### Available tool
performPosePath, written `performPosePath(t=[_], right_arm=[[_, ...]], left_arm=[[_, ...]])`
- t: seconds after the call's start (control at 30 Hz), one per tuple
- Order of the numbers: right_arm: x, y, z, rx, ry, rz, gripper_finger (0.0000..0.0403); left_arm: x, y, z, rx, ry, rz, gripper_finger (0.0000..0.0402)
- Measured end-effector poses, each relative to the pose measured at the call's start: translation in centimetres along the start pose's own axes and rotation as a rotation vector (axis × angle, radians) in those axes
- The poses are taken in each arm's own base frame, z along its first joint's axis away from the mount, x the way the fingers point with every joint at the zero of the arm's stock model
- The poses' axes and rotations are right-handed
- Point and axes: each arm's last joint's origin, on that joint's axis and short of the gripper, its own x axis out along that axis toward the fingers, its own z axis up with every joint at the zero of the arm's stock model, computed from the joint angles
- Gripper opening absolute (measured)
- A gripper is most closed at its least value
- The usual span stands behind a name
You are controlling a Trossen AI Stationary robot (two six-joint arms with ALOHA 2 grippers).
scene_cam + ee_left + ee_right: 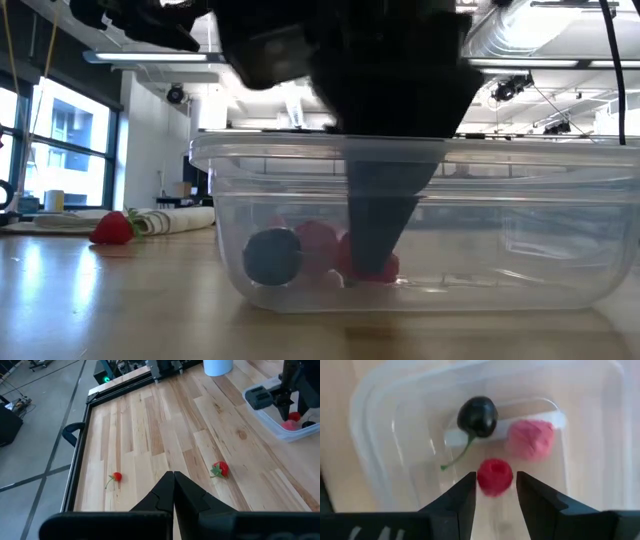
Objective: Pick and placing Produce into tupperware
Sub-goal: Put the red strawberry into the transparent bin
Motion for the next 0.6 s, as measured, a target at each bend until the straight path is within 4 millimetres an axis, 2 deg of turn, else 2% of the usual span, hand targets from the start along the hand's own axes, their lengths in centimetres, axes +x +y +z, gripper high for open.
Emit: performPosePath(t=[0.17,0.3,0.47,0.6], right_arm=[[-2.6,0.0,-0.2,0.001,-0.029,0.004,0.0133],[-5.7,-0.2,-0.4,0.001,-0.092,0.009,0.0133],[-10.6,-1.3,-1.1,-0.004,-0.169,-0.039,0.0133],[-15.3,-3.4,-1.9,0.002,-0.282,-0.169,0.0133]], left_arm=[[0.0,0.0,0.0,0.000,0.000,0.000,0.0001],[0.0,0.0,0.0,0.000,0.000,0.000,0.0001],[0.0,0.0,0.0,0.000,0.000,0.000,0.0001],[0.0,0.0,0.0,0.000,0.000,0.000,0.0001]])
